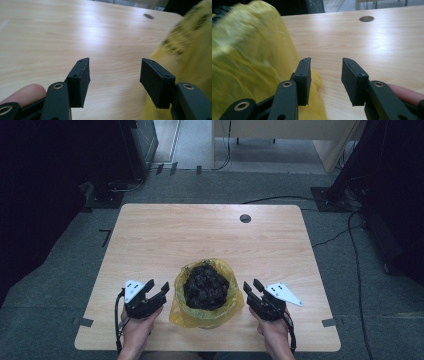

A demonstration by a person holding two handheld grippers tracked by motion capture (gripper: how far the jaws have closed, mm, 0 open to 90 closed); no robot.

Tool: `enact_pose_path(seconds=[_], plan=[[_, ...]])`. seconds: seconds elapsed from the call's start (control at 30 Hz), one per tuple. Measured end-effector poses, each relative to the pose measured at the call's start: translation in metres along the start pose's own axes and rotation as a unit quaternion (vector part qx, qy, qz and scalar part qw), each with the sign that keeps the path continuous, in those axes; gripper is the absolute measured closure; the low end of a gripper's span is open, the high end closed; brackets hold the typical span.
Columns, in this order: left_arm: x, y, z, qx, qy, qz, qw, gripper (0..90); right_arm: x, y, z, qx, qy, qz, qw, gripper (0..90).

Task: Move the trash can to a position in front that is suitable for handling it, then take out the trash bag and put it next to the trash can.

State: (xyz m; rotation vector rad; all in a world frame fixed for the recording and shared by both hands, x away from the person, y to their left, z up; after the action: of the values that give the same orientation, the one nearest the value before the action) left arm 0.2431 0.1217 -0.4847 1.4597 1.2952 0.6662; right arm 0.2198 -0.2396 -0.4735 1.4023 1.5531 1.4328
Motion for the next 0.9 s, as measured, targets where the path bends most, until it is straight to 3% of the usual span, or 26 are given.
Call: enact_pose_path(seconds=[0.13, 0.23, 0.47, 0.6, 0.7, 0.9], plan=[[0.017, -0.021, -0.005, 0.032, 0.018, 0.011, 0.9993, 37.0, -0.012, -0.014, -0.007, 0.014, -0.02, 0.009, 0.9997, 58.9], [0.019, -0.033, -0.009, 0.049, 0.027, 0.024, 0.9981, 36.0, -0.016, -0.02, -0.009, 0.023, -0.024, 0.016, 0.9993, 58.0], [0.007, -0.051, -0.015, 0.072, 0.028, 0.079, 0.9939, 32.9, -0.016, -0.033, -0.01, 0.042, -0.031, 0.013, 0.9985, 53.8], [-0.001, -0.058, -0.016, 0.082, 0.021, 0.099, 0.9915, 32.0, -0.018, -0.04, -0.011, 0.054, -0.043, 0.0, 0.9976, 50.9], [-0.006, -0.062, -0.019, 0.086, 0.013, 0.111, 0.99, 31.3, -0.021, -0.046, -0.014, 0.064, -0.043, 0.015, 0.9969, 50.1], [-0.012, -0.069, -0.026, 0.1, 0.004, 0.134, 0.986, 32.2, -0.023, -0.058, -0.02, 0.088, -0.043, 0.002, 0.9952, 48.7]])
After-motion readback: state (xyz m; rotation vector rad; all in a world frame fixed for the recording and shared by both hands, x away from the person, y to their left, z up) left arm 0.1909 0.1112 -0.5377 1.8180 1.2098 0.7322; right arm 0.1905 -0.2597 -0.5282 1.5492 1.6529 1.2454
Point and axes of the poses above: each handheld gripper's, and its own axes: z roughly forward along the jaws, y roughly out of its top, x roughly to its left, the point moved 2 cm from there along z, roughly forward along the jaws, and after that the axes turned 9 degrees about -x, right-handed, at the moved point
